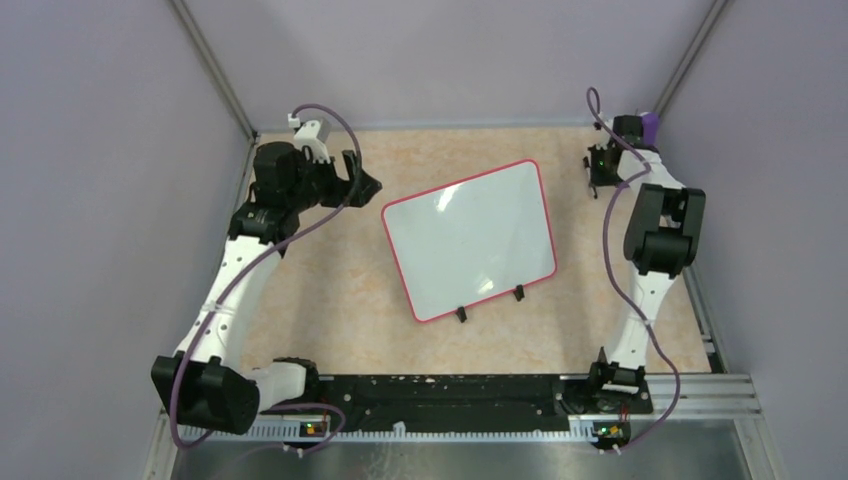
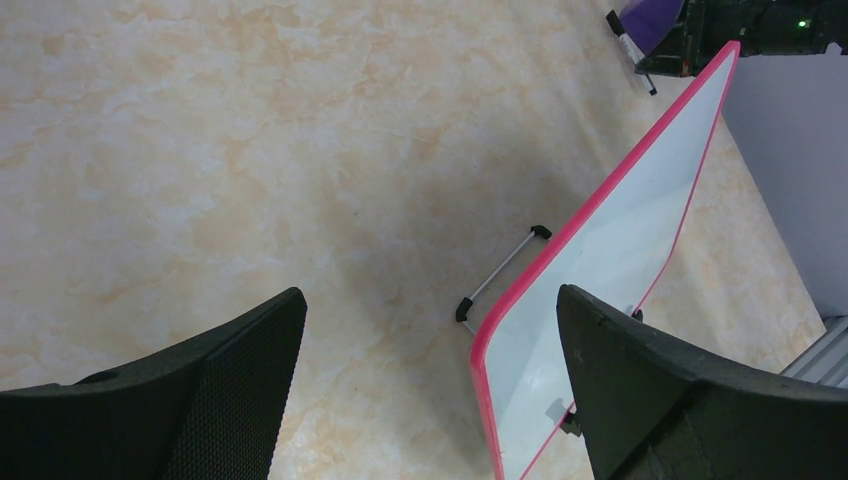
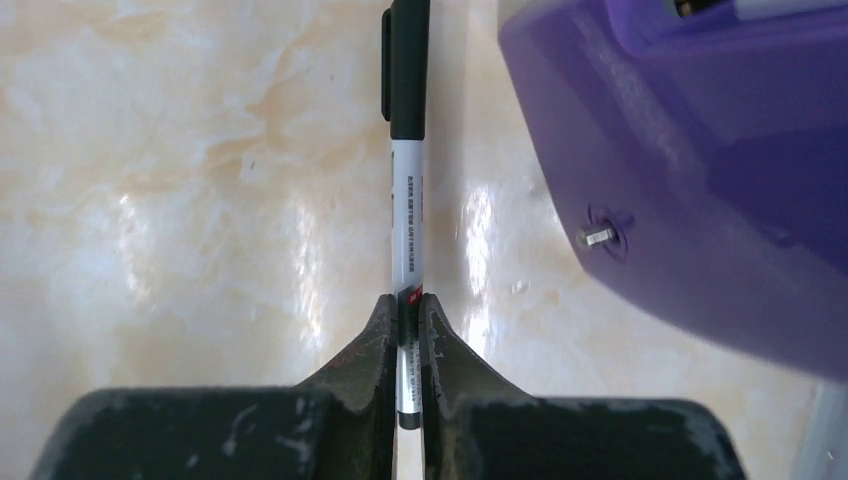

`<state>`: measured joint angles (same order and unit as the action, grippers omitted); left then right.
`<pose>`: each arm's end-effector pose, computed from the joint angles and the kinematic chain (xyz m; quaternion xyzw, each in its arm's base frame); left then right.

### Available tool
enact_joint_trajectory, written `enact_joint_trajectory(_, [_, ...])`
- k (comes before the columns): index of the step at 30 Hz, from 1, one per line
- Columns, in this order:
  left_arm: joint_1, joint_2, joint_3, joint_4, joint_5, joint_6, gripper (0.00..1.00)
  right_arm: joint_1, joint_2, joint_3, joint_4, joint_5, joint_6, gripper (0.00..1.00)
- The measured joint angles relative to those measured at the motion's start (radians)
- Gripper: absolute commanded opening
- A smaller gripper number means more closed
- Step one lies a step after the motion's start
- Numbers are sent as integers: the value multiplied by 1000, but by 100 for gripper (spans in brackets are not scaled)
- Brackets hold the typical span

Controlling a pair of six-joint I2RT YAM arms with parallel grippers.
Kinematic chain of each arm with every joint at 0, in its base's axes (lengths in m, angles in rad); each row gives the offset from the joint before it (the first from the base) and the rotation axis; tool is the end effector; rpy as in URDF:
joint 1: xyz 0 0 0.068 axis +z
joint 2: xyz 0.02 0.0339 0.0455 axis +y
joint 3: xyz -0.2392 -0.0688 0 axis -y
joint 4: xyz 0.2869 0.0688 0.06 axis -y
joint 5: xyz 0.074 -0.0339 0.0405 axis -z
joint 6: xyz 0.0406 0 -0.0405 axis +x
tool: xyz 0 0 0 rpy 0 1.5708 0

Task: Write a sentence on the whiteboard
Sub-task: Pick up the whiteboard marker from the corner of the board, then pass from the right arm to the left

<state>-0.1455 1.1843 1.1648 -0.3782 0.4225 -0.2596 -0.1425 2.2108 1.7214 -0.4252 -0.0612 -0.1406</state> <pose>0.3144 -0.0629 0.3464 0.0694 0.8196 -0.2799 0.4950 0.5093 -0.0706 0.1327 -0.0090 0.9462 -0.0168 0.3230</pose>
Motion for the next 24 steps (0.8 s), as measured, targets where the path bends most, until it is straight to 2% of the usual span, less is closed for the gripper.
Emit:
enact_joint_trajectory(5, [2, 26, 81, -39, 8, 13, 99, -7, -140, -7, -101, -58, -20, 0])
enact_joint_trajectory(12, [8, 76, 263, -130, 76, 111, 99, -6, -465, -4, -217, -244, -95, 0])
enact_joint_trajectory(19, [10, 114, 399, -206, 307, 176, 99, 48, -701, -7, -403, -471, -226, 0])
enact_joint_trajectory(24, [9, 153, 424, -228, 502, 157, 99, 217, -846, -62, -518, -545, -323, 0])
